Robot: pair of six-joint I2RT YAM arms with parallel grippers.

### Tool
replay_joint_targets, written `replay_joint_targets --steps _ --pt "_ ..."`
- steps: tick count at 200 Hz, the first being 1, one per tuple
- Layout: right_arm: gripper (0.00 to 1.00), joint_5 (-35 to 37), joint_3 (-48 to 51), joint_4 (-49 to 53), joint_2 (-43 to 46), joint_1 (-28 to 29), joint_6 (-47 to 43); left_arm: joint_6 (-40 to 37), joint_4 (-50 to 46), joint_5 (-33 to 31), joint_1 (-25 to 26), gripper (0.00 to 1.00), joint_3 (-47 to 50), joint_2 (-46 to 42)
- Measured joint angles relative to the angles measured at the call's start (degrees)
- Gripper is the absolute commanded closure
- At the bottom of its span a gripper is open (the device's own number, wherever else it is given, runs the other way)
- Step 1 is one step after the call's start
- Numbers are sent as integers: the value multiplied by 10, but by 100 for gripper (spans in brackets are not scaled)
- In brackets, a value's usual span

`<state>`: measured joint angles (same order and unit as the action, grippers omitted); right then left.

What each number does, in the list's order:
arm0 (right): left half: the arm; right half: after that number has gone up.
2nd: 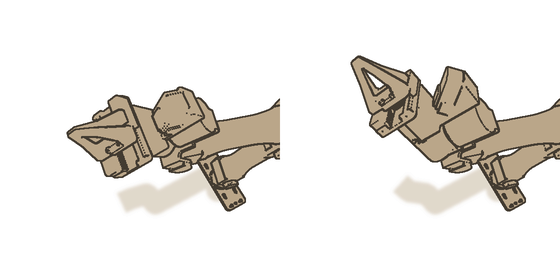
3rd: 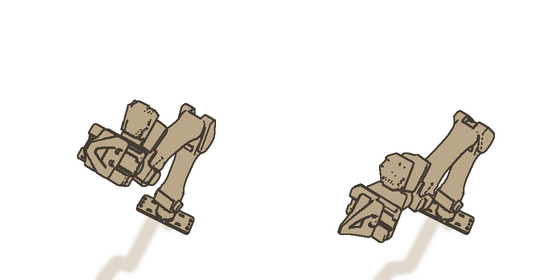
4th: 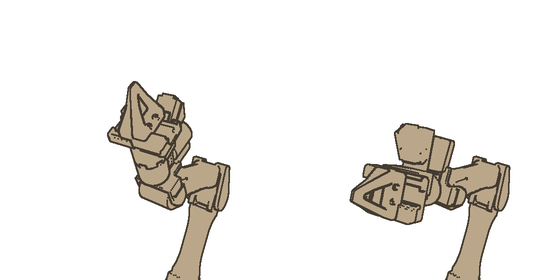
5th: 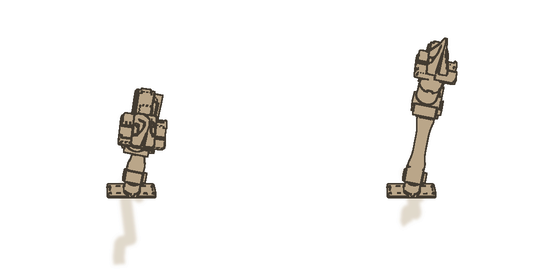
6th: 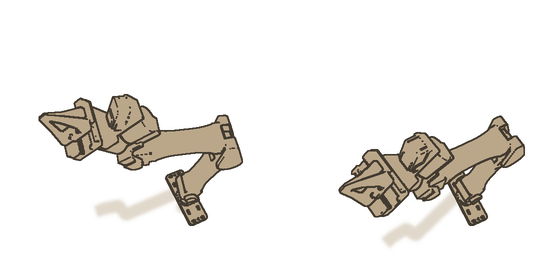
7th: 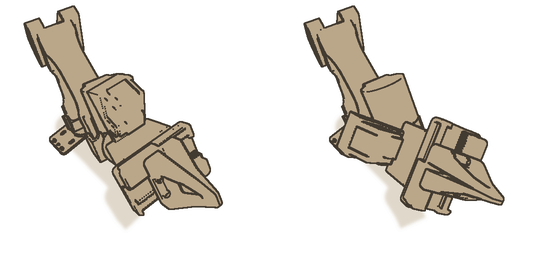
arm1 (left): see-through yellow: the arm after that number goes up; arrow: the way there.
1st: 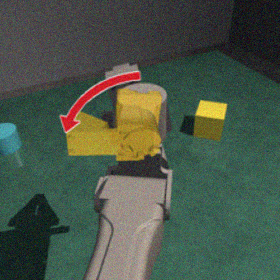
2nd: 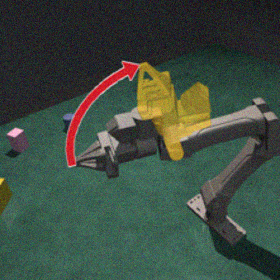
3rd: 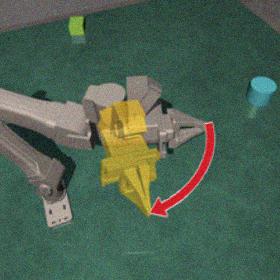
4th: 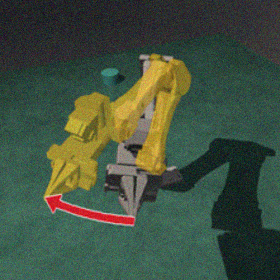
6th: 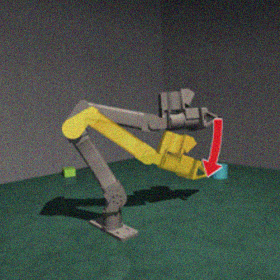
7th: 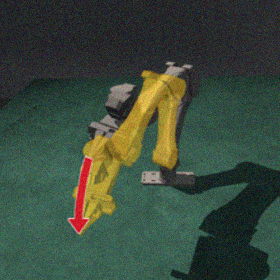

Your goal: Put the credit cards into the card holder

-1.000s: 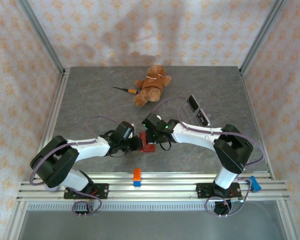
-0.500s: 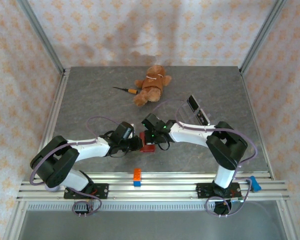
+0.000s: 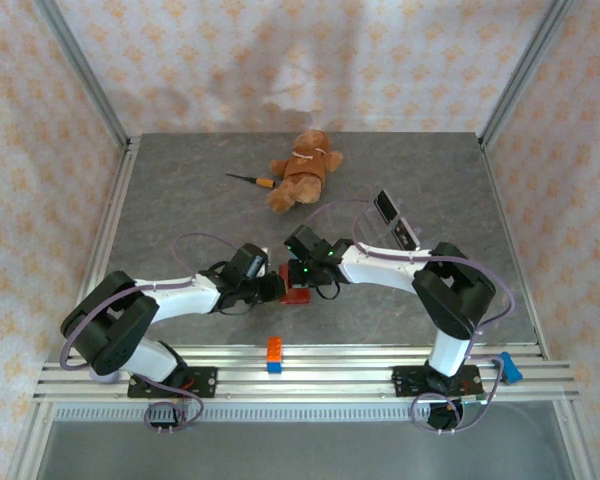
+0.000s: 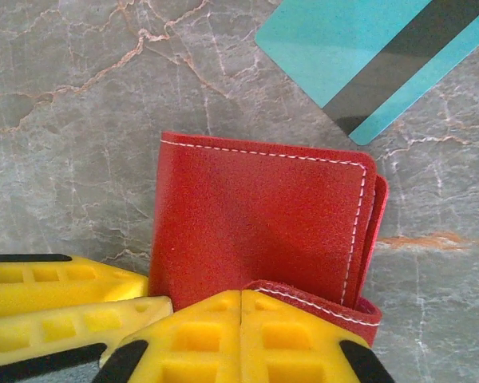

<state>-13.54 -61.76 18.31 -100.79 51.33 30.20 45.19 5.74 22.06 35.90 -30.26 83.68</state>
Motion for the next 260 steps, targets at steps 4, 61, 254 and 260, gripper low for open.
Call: replay_joint_targets --steps 4,61,254,260 --pt "100 0 1 -1 0 0 0 0 0 0 0 81 0 0" --pt "100 0 9 -14 -4 -1 0 0 0 0 0 81 0 0" --pt "100 -77 120 -202 17 -35 28 -2 -4 -2 0 82 1 -3" --pt "100 -84 121 -203 17 -38 28 -2 -8 -3 0 81 1 -7"
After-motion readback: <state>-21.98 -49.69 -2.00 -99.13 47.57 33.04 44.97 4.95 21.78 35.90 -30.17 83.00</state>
